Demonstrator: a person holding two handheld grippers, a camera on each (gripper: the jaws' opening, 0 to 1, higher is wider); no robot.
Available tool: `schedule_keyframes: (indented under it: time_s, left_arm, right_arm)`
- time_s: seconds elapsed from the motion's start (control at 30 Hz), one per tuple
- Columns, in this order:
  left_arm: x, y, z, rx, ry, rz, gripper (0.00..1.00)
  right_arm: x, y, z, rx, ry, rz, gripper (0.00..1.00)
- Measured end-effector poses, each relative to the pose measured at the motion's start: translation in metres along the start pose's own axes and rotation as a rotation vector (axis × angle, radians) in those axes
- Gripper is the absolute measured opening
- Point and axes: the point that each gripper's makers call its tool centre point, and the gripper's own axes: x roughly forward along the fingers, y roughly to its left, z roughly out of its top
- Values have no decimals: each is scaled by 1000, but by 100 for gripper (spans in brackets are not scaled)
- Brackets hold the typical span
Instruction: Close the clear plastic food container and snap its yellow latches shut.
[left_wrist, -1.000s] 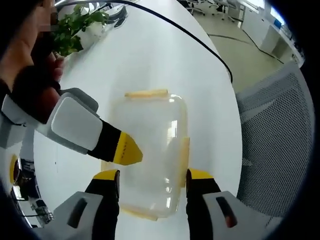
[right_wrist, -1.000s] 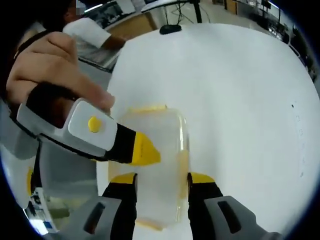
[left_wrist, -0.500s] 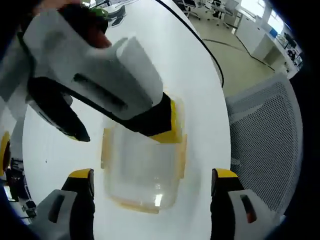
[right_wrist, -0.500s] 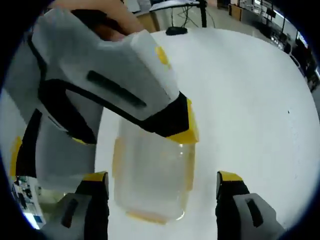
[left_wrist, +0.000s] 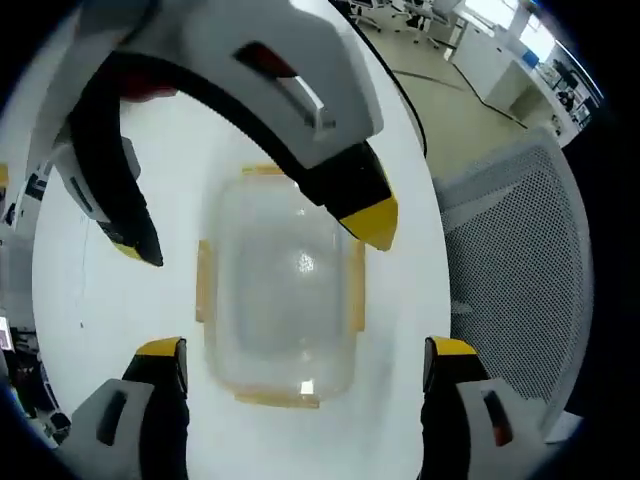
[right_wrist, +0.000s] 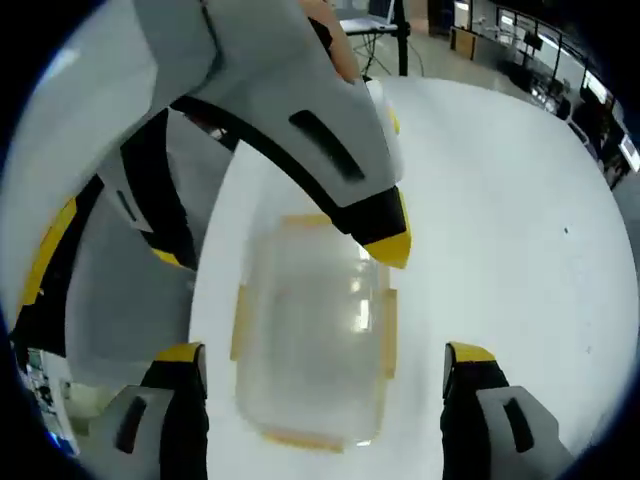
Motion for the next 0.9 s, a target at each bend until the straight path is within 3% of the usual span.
schedule_keyframes:
  time_s: [0.37,0.67,0.9]
  left_arm:
    - [3,8,-9,24,-9,-11,98]
    - [10,17,-18,1,0,-14,97]
    - [14,15,-23,-20,-2,-28,97]
  right_arm:
    - [-6,6,-9,6,-18,-27,98]
    - [-1,12,-29,-56,49,-52,98]
    - [3,14,-26,-22,16,-47,97]
